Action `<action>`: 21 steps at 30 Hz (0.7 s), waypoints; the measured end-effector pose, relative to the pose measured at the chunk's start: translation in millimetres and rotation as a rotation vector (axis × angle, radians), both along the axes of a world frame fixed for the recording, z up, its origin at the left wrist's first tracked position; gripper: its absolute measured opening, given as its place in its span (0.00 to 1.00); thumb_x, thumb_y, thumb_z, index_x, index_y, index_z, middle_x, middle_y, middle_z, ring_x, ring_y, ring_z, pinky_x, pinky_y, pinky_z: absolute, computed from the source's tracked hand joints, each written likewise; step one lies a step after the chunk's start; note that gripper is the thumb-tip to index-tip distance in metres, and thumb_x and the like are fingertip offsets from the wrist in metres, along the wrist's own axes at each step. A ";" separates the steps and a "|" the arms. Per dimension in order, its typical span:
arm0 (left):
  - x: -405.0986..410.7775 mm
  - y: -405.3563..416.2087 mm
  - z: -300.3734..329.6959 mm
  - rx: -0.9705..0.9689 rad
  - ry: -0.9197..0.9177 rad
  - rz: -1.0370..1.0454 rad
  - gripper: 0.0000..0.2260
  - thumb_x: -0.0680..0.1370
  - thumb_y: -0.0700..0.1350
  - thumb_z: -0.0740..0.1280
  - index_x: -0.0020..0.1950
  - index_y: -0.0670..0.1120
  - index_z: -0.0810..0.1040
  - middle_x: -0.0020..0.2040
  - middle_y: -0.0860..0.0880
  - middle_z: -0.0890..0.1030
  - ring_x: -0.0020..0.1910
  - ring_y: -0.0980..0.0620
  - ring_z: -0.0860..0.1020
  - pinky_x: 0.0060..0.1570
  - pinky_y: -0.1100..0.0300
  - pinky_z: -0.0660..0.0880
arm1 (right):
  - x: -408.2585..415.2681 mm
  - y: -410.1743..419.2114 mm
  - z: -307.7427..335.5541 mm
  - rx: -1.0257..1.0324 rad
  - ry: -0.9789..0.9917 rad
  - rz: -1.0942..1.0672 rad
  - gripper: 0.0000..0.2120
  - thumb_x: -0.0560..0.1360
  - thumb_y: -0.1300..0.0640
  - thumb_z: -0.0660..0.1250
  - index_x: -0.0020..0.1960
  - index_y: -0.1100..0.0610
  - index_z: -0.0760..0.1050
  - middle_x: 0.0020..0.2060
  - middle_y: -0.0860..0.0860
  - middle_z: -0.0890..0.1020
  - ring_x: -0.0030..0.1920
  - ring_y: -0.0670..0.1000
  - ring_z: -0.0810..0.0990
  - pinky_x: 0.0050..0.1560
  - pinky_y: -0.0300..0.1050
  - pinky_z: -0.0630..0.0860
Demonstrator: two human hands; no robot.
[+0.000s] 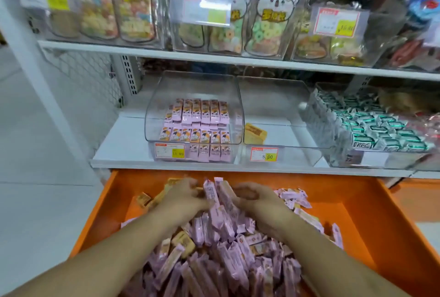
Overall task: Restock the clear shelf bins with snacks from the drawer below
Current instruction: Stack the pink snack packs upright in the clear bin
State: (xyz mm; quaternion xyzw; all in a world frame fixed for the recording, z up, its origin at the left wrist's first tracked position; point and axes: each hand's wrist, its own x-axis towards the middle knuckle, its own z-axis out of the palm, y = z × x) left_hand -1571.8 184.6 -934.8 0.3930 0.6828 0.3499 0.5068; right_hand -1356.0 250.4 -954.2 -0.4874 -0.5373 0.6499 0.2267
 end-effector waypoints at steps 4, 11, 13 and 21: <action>4.5 -15.0 58.0 0.092 -0.191 0.027 0.13 0.76 0.29 0.72 0.57 0.41 0.83 0.50 0.44 0.88 0.48 0.44 0.87 0.48 0.47 0.85 | -7.8 -17.4 64.8 0.039 0.147 0.064 0.13 0.78 0.67 0.72 0.60 0.56 0.82 0.56 0.59 0.86 0.51 0.57 0.85 0.49 0.52 0.77; 9.6 -39.7 93.9 0.137 -0.339 0.061 0.17 0.82 0.36 0.69 0.67 0.52 0.79 0.53 0.39 0.87 0.54 0.35 0.85 0.61 0.38 0.79 | -19.0 -47.7 118.6 0.216 0.150 0.076 0.21 0.75 0.68 0.75 0.57 0.44 0.85 0.48 0.53 0.85 0.50 0.54 0.85 0.50 0.50 0.81; 5.6 -39.8 94.2 0.152 -0.312 0.057 0.21 0.80 0.38 0.72 0.70 0.55 0.78 0.54 0.42 0.87 0.55 0.39 0.85 0.66 0.34 0.75 | -23.6 -46.2 116.9 0.169 0.186 0.024 0.21 0.76 0.69 0.72 0.58 0.45 0.85 0.47 0.58 0.83 0.47 0.55 0.84 0.47 0.50 0.78; -12.5 -23.3 101.2 0.165 -0.400 0.163 0.12 0.81 0.34 0.69 0.63 0.44 0.81 0.54 0.45 0.88 0.51 0.45 0.87 0.47 0.51 0.81 | -41.5 -24.5 114.9 0.072 0.237 0.038 0.17 0.82 0.67 0.65 0.67 0.52 0.80 0.57 0.59 0.86 0.58 0.59 0.85 0.61 0.60 0.81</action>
